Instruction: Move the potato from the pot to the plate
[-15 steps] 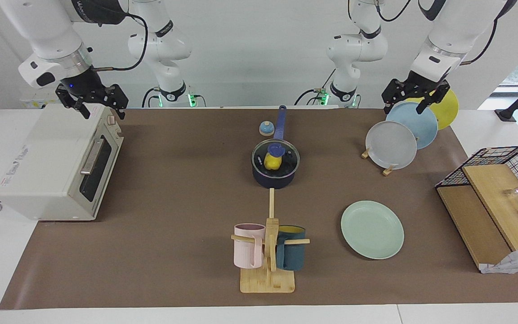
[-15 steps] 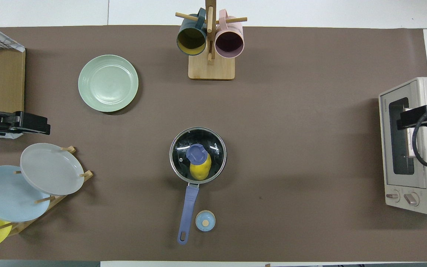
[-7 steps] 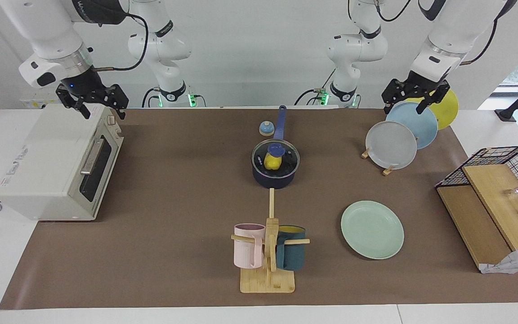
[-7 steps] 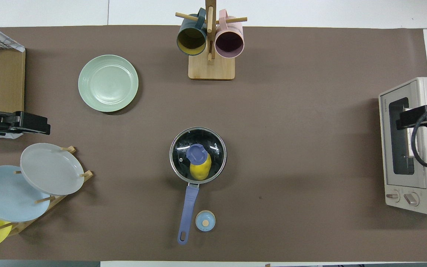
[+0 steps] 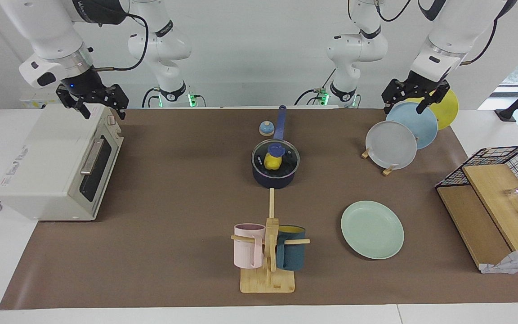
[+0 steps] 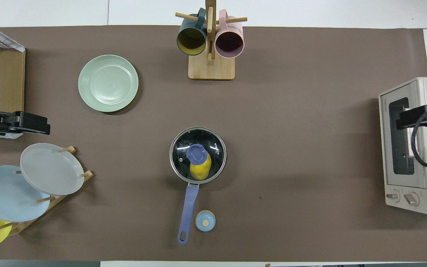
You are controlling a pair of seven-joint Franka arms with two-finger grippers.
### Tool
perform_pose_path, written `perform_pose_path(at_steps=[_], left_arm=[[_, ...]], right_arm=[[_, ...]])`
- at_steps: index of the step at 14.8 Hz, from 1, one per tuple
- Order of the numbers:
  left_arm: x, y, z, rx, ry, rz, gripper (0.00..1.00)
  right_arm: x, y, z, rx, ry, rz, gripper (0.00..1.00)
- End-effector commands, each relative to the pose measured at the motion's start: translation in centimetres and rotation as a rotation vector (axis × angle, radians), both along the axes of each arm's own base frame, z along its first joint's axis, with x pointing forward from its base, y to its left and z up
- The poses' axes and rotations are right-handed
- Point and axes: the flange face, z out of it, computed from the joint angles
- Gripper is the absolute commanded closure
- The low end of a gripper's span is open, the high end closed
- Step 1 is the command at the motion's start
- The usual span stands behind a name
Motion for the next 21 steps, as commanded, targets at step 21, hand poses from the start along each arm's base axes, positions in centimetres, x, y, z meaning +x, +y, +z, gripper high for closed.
perform_pose_path(at_steps=[21], left_arm=[[-0.5,0.5,0.2,-0.008,-0.012,0.006,0.0]], right_arm=[[-1.5,19.3,-1.5,0.082,-0.024,0.088,0.0]])
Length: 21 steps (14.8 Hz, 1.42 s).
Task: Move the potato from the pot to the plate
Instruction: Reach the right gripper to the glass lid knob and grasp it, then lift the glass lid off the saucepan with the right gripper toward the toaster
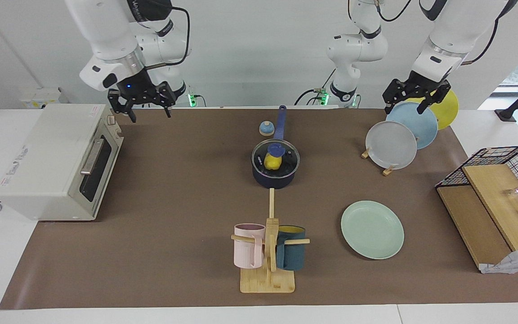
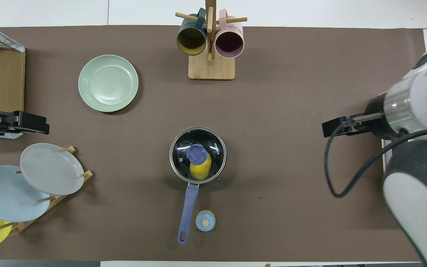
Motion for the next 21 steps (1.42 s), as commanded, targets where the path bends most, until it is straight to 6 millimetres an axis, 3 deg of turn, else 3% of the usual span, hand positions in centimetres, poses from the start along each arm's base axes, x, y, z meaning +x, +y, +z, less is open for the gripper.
perform_pose_path(at_steps=[1,4,7,8,14,21], left_arm=[[-0.5,0.3,0.3,-0.008,-0.014,0.004,0.0],[-0.5,0.3,0.2,-0.007,-0.013,0.001,0.0],[-0.5,0.3,0.3,-0.008,-0.015,0.001,0.0],[-0.5,0.3,0.3,-0.008,-0.015,-0.002,0.0],[-0.2,0.1,0.4,-0.011,-0.04,-0.004,0.0],[-0.1,0.2,0.4,-0.012,-0.045,-0.002,0.0]], right_arm=[[-0.4,5.9,-1.5,0.02,0.003,-0.06,0.0],[-0.3,15.5,-3.7,0.016,0.01,-0.105,0.0],[-1.4,25.3,-8.7,0.029,-0.031,-0.096,0.0],[-1.6,27.0,-10.3,0.03,-0.038,-0.109,0.0],[-2.2,30.5,-16.2,-0.021,-0.066,-0.059,0.0],[-3.5,30.2,-19.0,-0.048,-0.078,-0.035,0.0]])
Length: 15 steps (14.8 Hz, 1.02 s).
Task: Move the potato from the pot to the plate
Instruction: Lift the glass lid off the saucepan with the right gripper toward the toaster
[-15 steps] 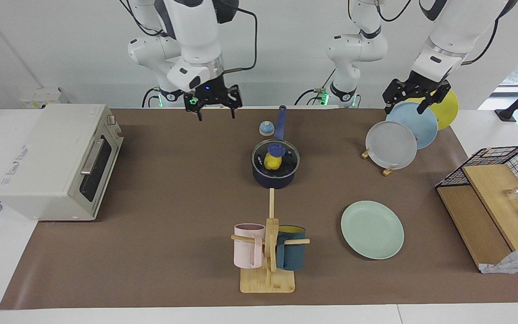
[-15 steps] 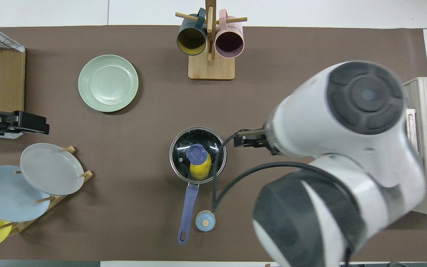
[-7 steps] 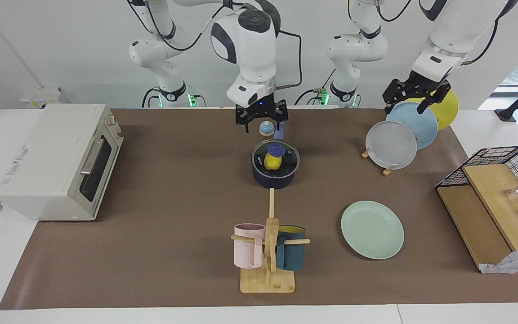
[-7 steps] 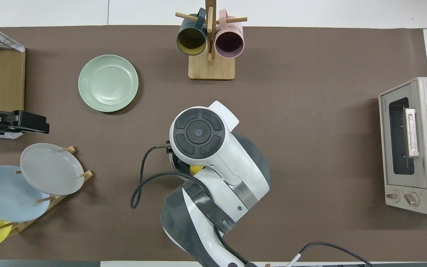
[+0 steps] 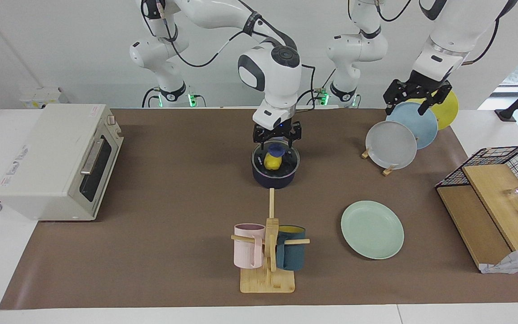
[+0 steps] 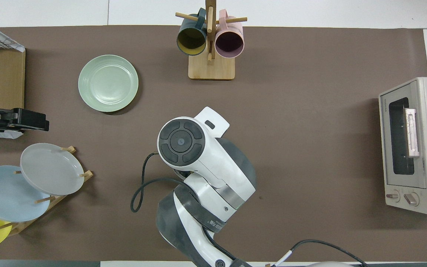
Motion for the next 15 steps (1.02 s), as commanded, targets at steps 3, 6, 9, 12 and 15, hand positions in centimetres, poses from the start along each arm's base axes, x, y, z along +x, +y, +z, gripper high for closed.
perform_pose_path(at_steps=[3,6,9,12,15], left_arm=[[-0.4,0.3,0.2,-0.009,-0.023,0.002,0.0],[-0.3,0.3,0.2,-0.009,-0.024,0.007,0.0],[-0.4,0.3,0.2,-0.009,-0.024,0.004,0.0],[-0.3,0.3,0.2,-0.009,-0.026,-0.003,0.0],[-0.3,0.3,0.2,-0.009,-0.026,0.001,0.0]], right_arm=[[-0.8,-0.6,-1.5,0.004,-0.021,0.001,0.0],[-1.6,0.5,-2.1,0.005,-0.025,0.015,0.09],[-1.6,0.5,-2.1,0.006,-0.025,0.018,0.29],[-1.5,0.3,-2.1,0.002,-0.025,0.021,0.52],[-1.5,0.3,-1.9,-0.004,-0.024,0.025,0.69]])
